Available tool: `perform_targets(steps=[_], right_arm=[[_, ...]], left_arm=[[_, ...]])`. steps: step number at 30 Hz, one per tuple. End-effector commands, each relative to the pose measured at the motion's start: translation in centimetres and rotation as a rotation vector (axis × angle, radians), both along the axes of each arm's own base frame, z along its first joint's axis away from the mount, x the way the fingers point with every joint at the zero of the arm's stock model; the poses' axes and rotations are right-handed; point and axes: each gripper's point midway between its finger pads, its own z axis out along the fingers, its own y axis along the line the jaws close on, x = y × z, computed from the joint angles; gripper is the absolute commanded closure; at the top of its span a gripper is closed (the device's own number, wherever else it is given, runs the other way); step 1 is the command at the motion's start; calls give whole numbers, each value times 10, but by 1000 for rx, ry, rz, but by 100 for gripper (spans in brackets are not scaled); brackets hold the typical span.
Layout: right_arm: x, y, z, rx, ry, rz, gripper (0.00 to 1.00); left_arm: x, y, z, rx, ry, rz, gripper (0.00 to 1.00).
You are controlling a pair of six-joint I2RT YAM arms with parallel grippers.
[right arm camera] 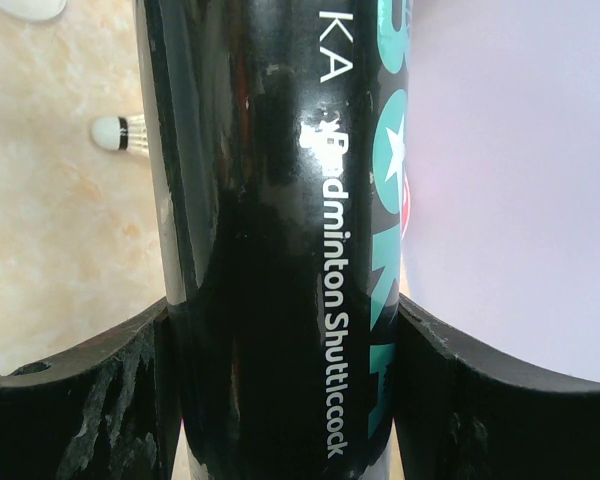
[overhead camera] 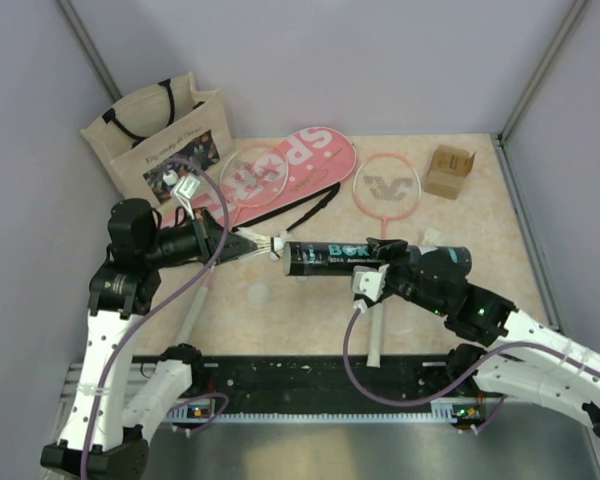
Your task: Pack up the badminton gear
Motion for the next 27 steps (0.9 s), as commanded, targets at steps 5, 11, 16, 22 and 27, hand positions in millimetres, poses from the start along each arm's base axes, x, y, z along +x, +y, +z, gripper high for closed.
perform_targets(steps=[5, 11, 16, 22, 27], right_arm=[[8, 19, 29, 56, -80, 46, 73], [8, 33, 39, 100, -100, 87, 74], [10, 36, 40, 120, -88, 81, 74], [11, 32, 46, 151, -50, 44, 73], [9, 36, 37, 142, -22, 62, 73]], left_arm=[[-14, 3, 28, 63, -105, 9, 100], [-14, 3, 17, 71, -53, 14, 100], [-10, 11, 9, 121, -37, 73, 100], [-12, 16, -2, 136, 20, 124, 100], [-19, 6, 8, 45, 9, 70, 100]])
